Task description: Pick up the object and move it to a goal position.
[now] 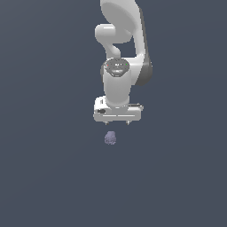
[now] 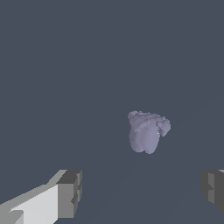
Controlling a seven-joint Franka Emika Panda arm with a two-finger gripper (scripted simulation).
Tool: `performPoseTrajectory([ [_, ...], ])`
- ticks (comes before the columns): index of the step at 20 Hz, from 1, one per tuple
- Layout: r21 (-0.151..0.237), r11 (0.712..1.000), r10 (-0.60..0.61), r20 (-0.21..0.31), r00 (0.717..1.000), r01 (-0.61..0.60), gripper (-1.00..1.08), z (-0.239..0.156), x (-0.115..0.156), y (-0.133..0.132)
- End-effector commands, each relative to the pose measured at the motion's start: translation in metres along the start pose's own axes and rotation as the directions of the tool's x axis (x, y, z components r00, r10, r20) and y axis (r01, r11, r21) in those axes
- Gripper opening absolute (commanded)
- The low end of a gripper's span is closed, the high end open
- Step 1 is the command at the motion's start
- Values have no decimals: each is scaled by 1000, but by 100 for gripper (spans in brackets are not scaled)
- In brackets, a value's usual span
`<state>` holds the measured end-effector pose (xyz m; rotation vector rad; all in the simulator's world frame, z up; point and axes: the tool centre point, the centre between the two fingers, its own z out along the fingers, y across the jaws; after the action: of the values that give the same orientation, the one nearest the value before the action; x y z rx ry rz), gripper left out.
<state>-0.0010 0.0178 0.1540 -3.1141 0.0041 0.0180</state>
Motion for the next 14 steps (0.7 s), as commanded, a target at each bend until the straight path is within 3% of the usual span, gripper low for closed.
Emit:
performPoseTrajectory([
  [1, -4, 1000, 27, -1, 1000, -27, 100, 12, 3, 6],
  [14, -25, 988, 150, -16, 989, -151, 100, 67, 12, 35],
])
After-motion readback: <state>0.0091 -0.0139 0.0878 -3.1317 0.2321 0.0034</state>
